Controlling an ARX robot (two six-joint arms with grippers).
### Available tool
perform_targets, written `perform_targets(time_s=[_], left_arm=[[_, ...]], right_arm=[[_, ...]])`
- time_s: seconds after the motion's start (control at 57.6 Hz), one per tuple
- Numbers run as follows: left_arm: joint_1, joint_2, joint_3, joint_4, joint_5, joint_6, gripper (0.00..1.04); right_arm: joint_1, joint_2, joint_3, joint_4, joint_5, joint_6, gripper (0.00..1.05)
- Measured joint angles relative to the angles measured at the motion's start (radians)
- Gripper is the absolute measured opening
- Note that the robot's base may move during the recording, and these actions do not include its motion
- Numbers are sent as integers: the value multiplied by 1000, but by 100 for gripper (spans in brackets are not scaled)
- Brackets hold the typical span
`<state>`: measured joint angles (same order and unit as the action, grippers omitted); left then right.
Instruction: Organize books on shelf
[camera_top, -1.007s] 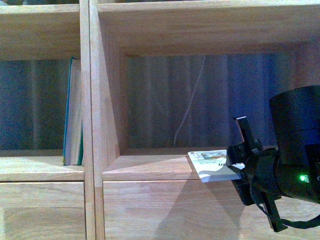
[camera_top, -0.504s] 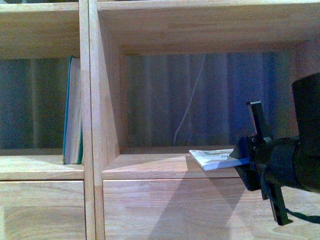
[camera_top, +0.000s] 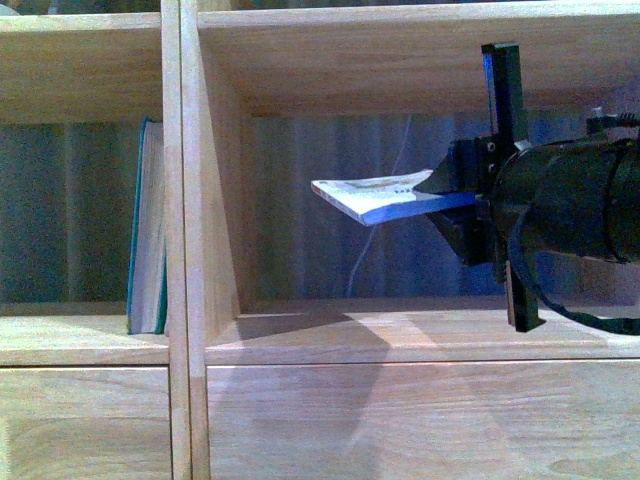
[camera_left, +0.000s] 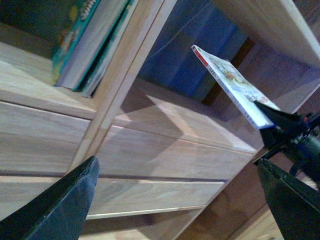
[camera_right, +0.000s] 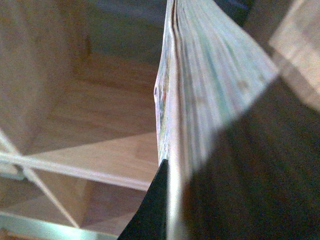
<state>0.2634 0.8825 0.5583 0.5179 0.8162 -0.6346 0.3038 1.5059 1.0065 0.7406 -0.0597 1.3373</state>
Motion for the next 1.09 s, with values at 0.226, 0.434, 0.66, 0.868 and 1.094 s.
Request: perform_targets(time_s=[0.226, 0.434, 0.66, 0.868, 1.094], left_arm=[[-147, 294, 243, 104, -48, -223, 98], [-284, 413, 386, 73, -84, -252, 98], [-396, 483, 452, 99, -126, -270, 98], [-447, 515, 470, 158, -148, -318, 98], [-477, 522, 478, 183, -168, -347, 98]], right_arm=[[6, -15, -28, 72, -81, -14, 7], [21, -32, -75, 150, -174, -11, 7], [58, -82, -133, 270, -275, 34, 7], [97, -122, -198, 363, -360, 100, 7], [137, -145, -255, 417, -406, 101, 7]])
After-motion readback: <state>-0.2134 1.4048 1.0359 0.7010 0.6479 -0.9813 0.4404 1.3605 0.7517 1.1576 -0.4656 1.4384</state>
